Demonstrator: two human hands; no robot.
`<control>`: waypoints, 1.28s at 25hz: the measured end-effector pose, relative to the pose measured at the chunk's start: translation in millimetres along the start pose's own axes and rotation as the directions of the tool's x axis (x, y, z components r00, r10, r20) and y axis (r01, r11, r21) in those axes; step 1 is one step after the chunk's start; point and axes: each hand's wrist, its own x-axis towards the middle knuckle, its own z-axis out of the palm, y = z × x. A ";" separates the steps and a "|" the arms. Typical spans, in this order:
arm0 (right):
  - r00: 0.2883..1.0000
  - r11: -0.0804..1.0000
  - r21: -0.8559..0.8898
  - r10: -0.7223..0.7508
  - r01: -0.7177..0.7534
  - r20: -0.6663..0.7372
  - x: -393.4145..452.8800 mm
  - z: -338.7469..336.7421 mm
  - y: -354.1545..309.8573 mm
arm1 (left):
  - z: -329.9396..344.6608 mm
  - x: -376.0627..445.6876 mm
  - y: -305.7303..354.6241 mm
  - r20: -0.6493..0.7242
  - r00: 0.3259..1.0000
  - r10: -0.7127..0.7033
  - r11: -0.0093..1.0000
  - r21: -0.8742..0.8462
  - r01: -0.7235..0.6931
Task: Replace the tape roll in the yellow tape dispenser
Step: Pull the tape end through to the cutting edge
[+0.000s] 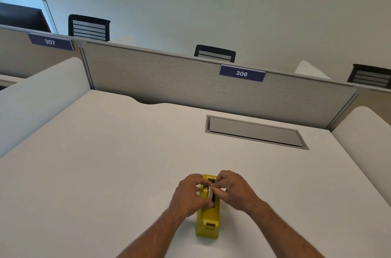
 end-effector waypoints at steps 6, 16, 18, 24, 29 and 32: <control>1.000 1.000 -0.028 -0.009 0.009 0.013 -1.6 -2.5 1.0 | -0.1 -0.2 1.3 0.002 1.000 -0.003 1.000 -0.001 0.003; 0.998 0.998 -0.060 -0.019 0.015 -0.055 -4.4 0.8 -2.6 | -0.6 0.4 0.8 0.007 1.000 0.001 1.000 -0.008 -0.001; 0.998 0.997 -0.071 -0.019 0.015 -0.056 -3.8 1.3 -3.7 | -1.1 0.7 1.0 0.005 1.000 -0.001 1.000 -0.006 0.001; 0.996 0.996 -0.080 -0.047 0.042 -0.070 -5.6 1.8 -3.9 | 0.5 0.9 -0.1 0.009 1.000 -0.009 1.000 0.009 0.009; 0.997 0.997 -0.067 -0.044 0.040 -0.067 -5.1 0.6 -2.8 | 0.5 0.1 2.1 0.006 1.000 -0.008 1.000 0.019 0.008; 0.999 0.999 -0.031 -0.036 0.036 -0.019 -5.7 -5.2 -3.2 | -0.7 0.0 2.1 0.008 1.000 -0.001 1.000 0.014 0.001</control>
